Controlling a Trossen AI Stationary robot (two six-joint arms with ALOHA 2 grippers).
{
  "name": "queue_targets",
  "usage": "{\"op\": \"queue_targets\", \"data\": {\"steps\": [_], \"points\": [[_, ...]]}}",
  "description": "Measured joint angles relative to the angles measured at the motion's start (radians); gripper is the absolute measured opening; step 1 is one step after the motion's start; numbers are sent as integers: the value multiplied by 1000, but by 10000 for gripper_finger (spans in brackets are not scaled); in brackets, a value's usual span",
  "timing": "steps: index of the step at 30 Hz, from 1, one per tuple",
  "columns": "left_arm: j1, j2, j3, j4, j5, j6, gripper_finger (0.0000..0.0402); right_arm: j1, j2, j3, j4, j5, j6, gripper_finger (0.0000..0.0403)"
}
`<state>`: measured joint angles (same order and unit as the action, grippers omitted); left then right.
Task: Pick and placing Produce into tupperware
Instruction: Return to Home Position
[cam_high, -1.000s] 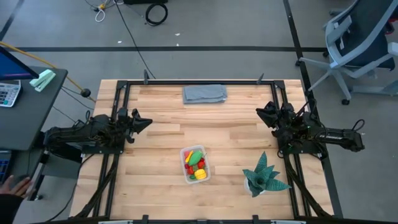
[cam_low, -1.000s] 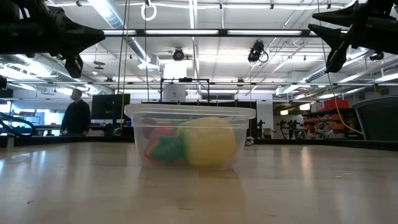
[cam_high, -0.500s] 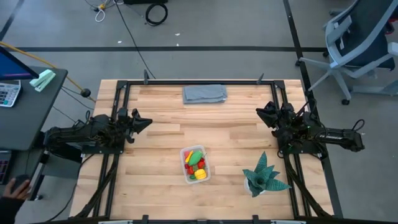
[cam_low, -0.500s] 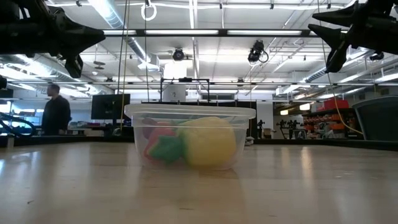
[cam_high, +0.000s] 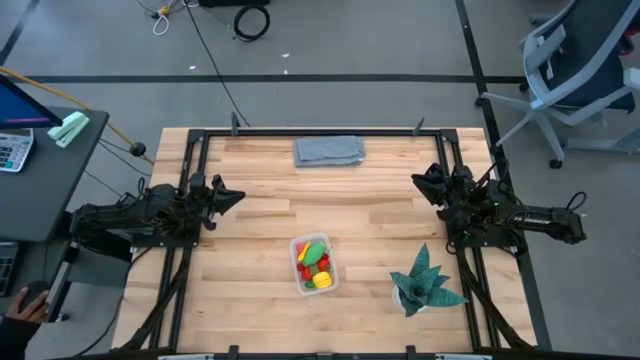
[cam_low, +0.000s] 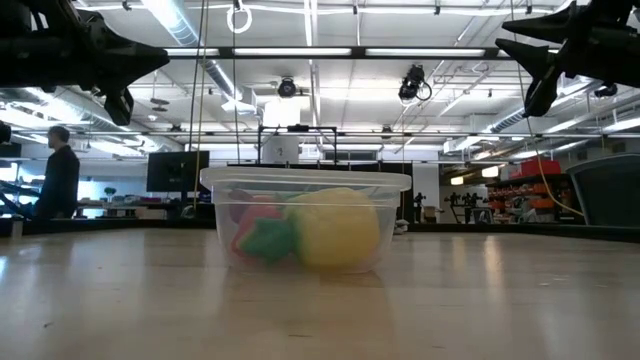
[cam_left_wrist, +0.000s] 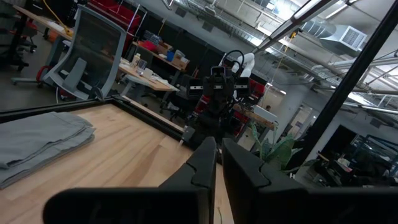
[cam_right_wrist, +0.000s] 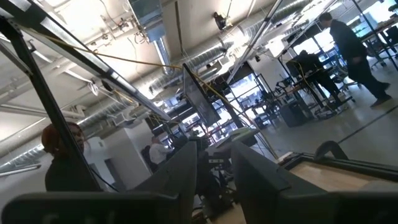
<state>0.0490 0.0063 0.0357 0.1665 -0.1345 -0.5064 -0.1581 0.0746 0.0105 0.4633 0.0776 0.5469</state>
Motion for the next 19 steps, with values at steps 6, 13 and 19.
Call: {"op": "queue_targets", "data": {"steps": [6, 13, 19], "points": [[0, 0, 0, 0, 0, 0, 40, 0, 0, 0, 0, 0, 0, 110], [0, 0, 0, 0, 0, 0, 35, 0, 0, 0, 0, 0, 0, 110], [0, 0, 0, 0, 0, 0, 28, 0, 0, 0, 0, 0, 0, 110]]}}
